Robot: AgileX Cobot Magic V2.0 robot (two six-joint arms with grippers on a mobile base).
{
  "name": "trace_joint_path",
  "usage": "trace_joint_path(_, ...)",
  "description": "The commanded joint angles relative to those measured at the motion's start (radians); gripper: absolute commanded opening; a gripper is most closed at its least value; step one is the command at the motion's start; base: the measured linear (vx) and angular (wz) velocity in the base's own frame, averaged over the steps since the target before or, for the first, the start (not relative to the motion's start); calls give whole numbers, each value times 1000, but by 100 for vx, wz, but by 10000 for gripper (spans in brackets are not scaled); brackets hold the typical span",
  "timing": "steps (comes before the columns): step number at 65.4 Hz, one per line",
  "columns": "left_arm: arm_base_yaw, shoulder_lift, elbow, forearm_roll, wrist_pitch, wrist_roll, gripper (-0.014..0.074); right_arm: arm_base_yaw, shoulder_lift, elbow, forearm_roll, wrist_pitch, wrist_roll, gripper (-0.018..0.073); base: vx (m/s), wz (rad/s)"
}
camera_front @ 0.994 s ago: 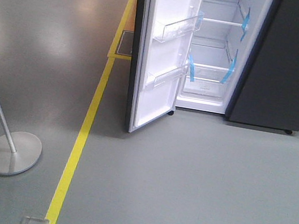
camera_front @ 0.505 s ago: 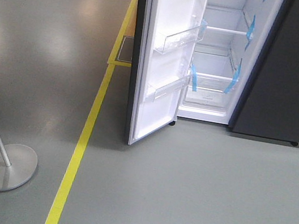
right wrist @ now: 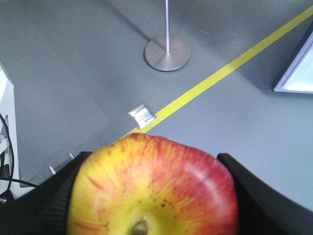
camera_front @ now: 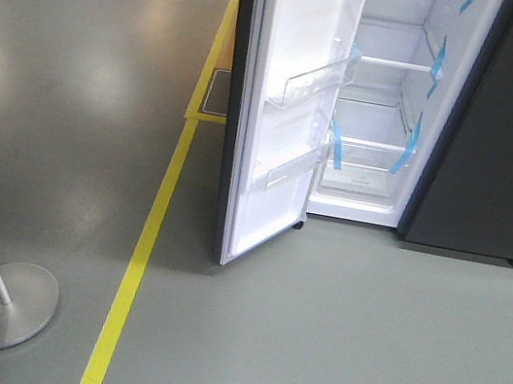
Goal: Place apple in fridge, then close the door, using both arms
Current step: 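Approach the refrigerator door opening with the apple held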
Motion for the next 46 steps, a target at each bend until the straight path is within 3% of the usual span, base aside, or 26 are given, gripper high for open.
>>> trace_joint_path(1, -6, -15, 28, -4, -75, -2, -6, 0, -1, -26, 13, -61, -6, 169, 12, 1)
trace_joint_path(46, -6, -15, 28, -4, -75, -2, -6, 0, -1, -26, 13, -61, -6, 169, 11, 0)
